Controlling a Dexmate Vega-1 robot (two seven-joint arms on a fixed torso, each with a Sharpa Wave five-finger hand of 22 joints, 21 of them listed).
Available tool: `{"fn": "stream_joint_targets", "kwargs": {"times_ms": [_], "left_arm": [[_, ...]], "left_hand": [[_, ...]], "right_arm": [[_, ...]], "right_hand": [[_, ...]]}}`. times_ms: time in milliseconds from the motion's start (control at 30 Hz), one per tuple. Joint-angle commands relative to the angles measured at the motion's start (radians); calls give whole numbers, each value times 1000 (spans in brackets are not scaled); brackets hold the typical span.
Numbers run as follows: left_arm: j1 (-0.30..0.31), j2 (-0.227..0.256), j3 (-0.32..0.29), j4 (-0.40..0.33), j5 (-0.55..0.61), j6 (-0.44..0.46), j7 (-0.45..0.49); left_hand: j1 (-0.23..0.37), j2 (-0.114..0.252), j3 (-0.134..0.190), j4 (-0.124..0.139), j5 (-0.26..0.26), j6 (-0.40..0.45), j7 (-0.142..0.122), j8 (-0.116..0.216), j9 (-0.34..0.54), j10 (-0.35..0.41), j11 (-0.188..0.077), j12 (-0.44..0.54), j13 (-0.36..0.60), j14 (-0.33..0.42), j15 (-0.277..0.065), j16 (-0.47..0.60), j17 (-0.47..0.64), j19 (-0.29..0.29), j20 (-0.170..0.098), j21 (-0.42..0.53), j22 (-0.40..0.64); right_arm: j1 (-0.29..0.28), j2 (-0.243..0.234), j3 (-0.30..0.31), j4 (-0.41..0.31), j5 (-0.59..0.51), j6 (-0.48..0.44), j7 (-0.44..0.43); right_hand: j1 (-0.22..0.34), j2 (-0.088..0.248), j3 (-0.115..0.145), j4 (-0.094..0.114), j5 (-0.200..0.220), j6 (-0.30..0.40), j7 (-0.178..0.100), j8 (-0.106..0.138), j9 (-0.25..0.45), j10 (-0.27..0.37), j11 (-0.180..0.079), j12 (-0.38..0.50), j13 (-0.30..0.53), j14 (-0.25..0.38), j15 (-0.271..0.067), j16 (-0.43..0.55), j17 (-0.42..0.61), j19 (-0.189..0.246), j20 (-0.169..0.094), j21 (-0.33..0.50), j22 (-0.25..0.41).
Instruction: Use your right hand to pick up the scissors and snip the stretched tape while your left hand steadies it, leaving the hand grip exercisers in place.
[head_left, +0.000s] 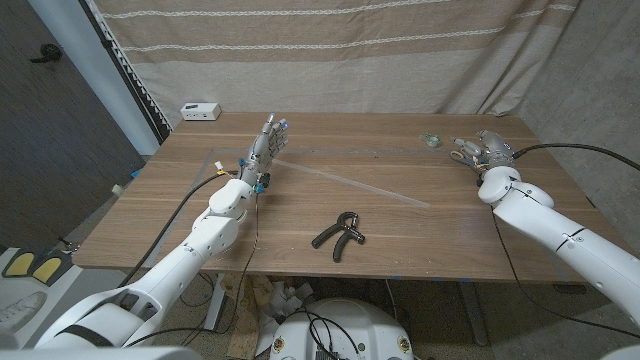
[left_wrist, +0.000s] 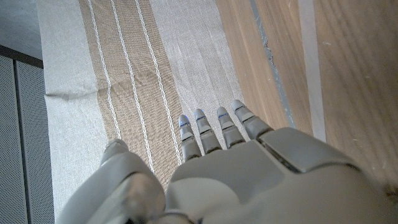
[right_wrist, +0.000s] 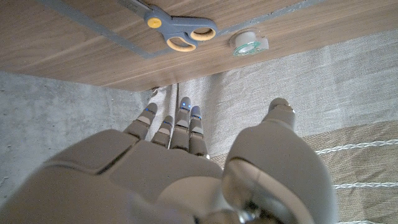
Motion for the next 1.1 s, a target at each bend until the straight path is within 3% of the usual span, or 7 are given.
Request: {"fn": "stream_joint_targets", "kwargs": {"times_ms": [33, 667, 1100], "left_arm": [[11, 2, 2, -20, 7, -1, 14], [27, 23, 11, -69, 31, 37, 47], [27, 26, 9, -78, 27, 43, 45]], "left_hand": [[6, -2, 0, -5, 10, 2, 2, 2, 1, 0, 5, -1, 3, 8, -114, -1, 6, 3, -68, -1, 3], [6, -2, 0, -7, 10, 4, 4, 2, 1, 0, 2, -2, 3, 8, -113, -1, 6, 0, -64, -1, 3], [10, -5, -1, -12, 11, 3, 5, 1, 1, -6, 4, -4, 3, 4, -108, -2, 5, -3, -59, -3, 3]], "right_arm": [[19, -2, -23, 22, -12, -29, 2], [88, -11, -117, 48, -112, -123, 21], [104, 0, -116, 69, -104, -138, 47]], "right_hand": [[12, 5, -2, -7, 4, 11, 2, 6, 3, 7, 1, 8, 2, -7, 8, -1, 2, -6, 5, 3, 3], [18, 5, -3, -9, 3, 23, -5, 9, 4, 18, -10, 11, 4, -8, 4, 1, 2, -16, 8, 2, 3], [20, 5, -4, -8, 1, 32, -4, 11, 6, 31, -8, 15, 5, -8, 10, 3, 2, -22, 15, 3, 3]]}}
